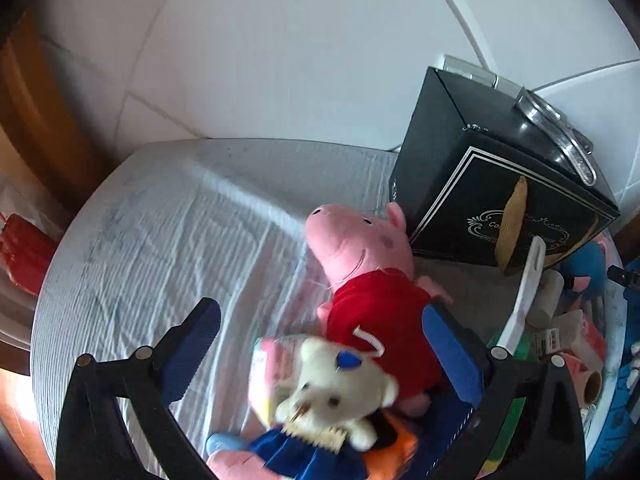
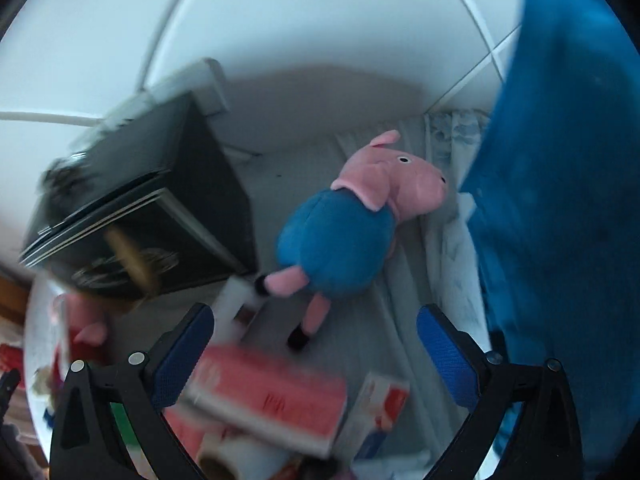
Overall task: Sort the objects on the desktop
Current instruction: 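Withdraw both tools from the crate and reach toward the plush toys, then grasp the Peppa plush in red dress with the left tool while the right tool grasps the George plush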
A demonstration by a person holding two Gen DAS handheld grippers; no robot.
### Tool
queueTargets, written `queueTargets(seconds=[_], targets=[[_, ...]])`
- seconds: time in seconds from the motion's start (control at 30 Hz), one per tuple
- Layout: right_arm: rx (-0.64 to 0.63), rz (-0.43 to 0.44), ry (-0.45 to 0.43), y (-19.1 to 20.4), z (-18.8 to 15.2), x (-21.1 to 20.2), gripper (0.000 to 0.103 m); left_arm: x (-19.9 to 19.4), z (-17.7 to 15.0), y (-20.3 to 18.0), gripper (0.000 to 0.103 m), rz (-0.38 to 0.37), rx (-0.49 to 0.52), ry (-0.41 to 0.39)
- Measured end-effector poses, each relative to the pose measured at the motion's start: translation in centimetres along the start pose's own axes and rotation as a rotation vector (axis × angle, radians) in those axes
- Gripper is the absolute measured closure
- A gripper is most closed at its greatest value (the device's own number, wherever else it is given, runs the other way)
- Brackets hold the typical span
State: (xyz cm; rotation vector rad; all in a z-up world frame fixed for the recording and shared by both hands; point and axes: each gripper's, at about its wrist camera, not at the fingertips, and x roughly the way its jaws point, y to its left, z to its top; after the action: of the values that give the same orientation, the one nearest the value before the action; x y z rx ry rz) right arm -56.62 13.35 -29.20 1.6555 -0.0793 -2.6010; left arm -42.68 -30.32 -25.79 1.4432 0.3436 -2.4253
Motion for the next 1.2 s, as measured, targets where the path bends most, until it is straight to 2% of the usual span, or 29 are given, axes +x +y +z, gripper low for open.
queueTargets(seconds=[0.1, 0.2, 0.3, 0.33, 0.4, 0.47, 0.57, 0.63, 0.73, 0.77, 0.8, 0.83, 0.9, 1.0, 1.07, 1.13, 1.2], targets=[[-0.003, -0.037, 0.021, 0.2, 1.8, 3.9, 0.0, 4.1, 1.8, -1.8, 0.001, 0.048, 0.021, 0.096], [0.001, -0.075, 0.06, 0.0, 3.0, 7.4, 0.0, 7.7, 1.7, -2.9, 0.001, 0.053, 0.018, 0.208], [0.024, -0.081, 0.105, -0.8, 3.6, 10.6, 0.0, 9.9, 0.7, -3.7, 0.001, -0.01, 0.02, 0.279], [0.027, -0.055, 0.111, -1.1, 3.8, 10.9, 0.0, 10.3, 0.1, -3.9, 0.002, -0.025, 0.022, 0.296], [-0.007, -0.06, 0.136, -0.8, 3.7, 10.9, 0.001, 10.4, -1.5, -4.6, 0.012, -0.043, 0.063, 0.303], [-0.05, -0.064, 0.175, -0.4, 2.8, 10.8, 0.008, 9.2, -2.9, -4.8, 0.018, -0.031, 0.087, 0.279], [-0.135, -0.038, 0.205, 0.8, -0.6, 9.6, 0.018, 7.2, -5.6, -3.5, 0.02, -0.045, 0.057, 0.273], [-0.193, 0.016, 0.221, 2.1, -3.9, 8.1, 0.031, 5.7, -7.6, -2.6, 0.021, -0.041, 0.062, 0.261], [-0.178, 0.135, 0.253, 2.6, -8.5, 6.2, 0.043, 2.9, -10.8, -1.4, 0.021, -0.048, 0.074, 0.247], [-0.184, 0.162, 0.266, 2.8, -10.1, 5.7, 0.049, 2.1, -11.8, -1.1, 0.021, -0.059, 0.08, 0.246], [-0.217, 0.189, 0.272, 3.4, -11.8, 4.9, 0.065, 1.2, -12.7, -0.9, 0.021, -0.068, 0.086, 0.243], [-0.247, 0.199, 0.279, 3.9, -13.1, 4.1, 0.07, 0.5, -13.4, -0.7, 0.021, -0.075, 0.088, 0.24], [-0.31, 0.223, 0.299, 5.1, -15.9, 2.8, 0.071, -0.5, -14.4, -0.4, 0.021, -0.087, 0.09, 0.238], [-0.359, 0.239, 0.305, 6.1, -18.2, 1.3, 0.07, -0.8, -14.5, 0.0, 0.021, -0.07, 0.068, 0.218], [-0.373, 0.218, 0.257, 6.1, -18.4, -0.2, 0.059, -0.7, -13.6, 0.8, 0.021, -0.064, 0.032, 0.216], [-0.377, 0.219, 0.197, 5.5, -17.9, -2.1, 0.029, -0.6, -12.5, 1.1, 0.021, -0.066, 0.012, 0.219], [-0.388, 0.175, 0.114, 4.7, -16.7, -4.4, 0.021, 0.4, -11.4, 1.3, 0.021, -0.064, 0.015, 0.223]])
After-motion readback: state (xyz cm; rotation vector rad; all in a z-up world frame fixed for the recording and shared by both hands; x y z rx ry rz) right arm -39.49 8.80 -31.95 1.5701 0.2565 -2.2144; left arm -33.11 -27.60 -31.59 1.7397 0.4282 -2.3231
